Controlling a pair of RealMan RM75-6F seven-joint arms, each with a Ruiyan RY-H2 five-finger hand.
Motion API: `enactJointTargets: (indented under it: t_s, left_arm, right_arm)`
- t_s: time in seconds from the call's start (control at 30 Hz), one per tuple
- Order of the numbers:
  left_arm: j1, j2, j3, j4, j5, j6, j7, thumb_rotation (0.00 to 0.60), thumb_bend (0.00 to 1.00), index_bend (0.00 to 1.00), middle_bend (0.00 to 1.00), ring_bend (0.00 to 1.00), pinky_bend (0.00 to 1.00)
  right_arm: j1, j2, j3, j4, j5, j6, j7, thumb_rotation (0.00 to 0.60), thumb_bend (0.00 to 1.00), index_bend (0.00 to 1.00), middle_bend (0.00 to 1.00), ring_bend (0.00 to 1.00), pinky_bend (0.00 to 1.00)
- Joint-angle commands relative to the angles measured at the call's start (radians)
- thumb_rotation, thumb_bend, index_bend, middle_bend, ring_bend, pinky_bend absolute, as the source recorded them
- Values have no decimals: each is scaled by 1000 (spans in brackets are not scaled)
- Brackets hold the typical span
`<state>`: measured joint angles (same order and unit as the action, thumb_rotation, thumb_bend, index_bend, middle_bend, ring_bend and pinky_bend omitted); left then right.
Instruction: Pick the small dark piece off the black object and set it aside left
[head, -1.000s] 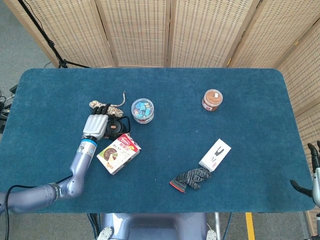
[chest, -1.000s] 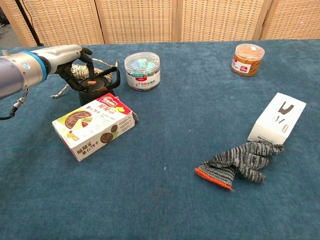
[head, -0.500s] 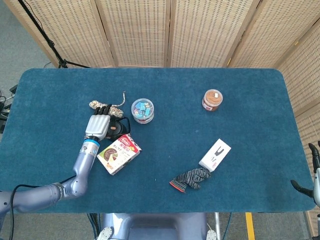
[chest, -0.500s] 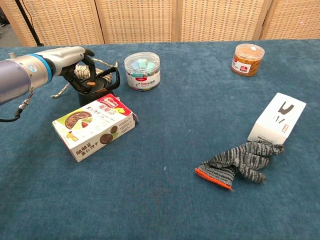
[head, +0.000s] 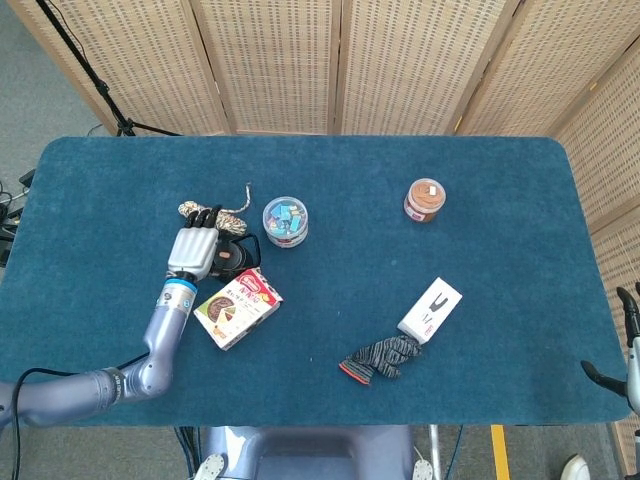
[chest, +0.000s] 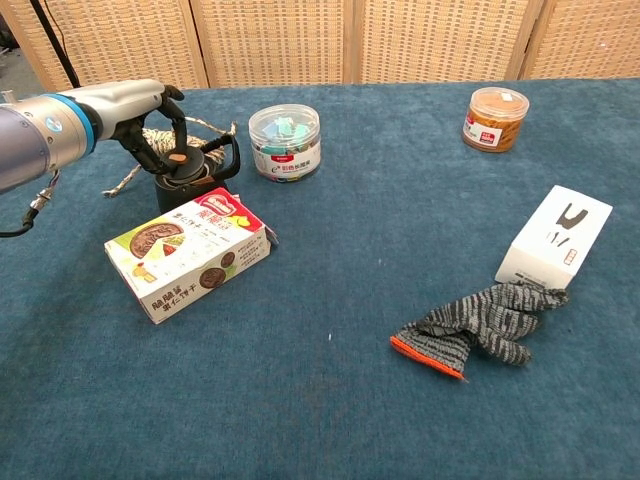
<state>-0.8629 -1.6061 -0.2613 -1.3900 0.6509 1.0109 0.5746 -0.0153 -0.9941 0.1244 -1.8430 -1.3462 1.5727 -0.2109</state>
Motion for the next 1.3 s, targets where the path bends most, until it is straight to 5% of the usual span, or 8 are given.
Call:
enactJointTargets:
  t_s: [0.03,0.4,1.0,1.07,1.13,1.2,1.3]
  left_arm:
    - [11,26,1,-32,5,14,-3,600,399,629,0,0,0]
    - [110,123,40,-106,77,29,-131,600,397,631,0,0,0]
    - [175,45,90,78,147,-62,-276,600,389,614,0,0,0]
    - [177,46,89,75,143,-72,-277,600,337,489,0,0,0]
    - [178,59,88,62,134,-88,-279,600,213,202,0,0,0]
    - [182,73,84,46,127,-91,-280,600,140,45,0,0,0]
    - [191,94,86,23,135,-79,-278,600,102,0,0,0,0]
  right_arm:
    - [0,0,-1,-1,-3,2,-1,600,0,0,0,0,0]
    - [-3,-2,-11,-7,-22,6,-9,600,0,0,0,0,0]
    - [-1,-6,-13,-6,-23,1,-14,600,0,0,0,0,0]
    - [-1,-6,-13,-6,-23,1,-13,600,0,0,0,0,0]
    - [0,-6,-14,-6,-24,0,-13,600,0,0,0,0,0]
    - [0,-5,-15,-7,-25,-2,-11,600,0,0,0,0,0]
    - [0,-4,-15,-7,-29,-1,-9,600,0,0,0,0,0]
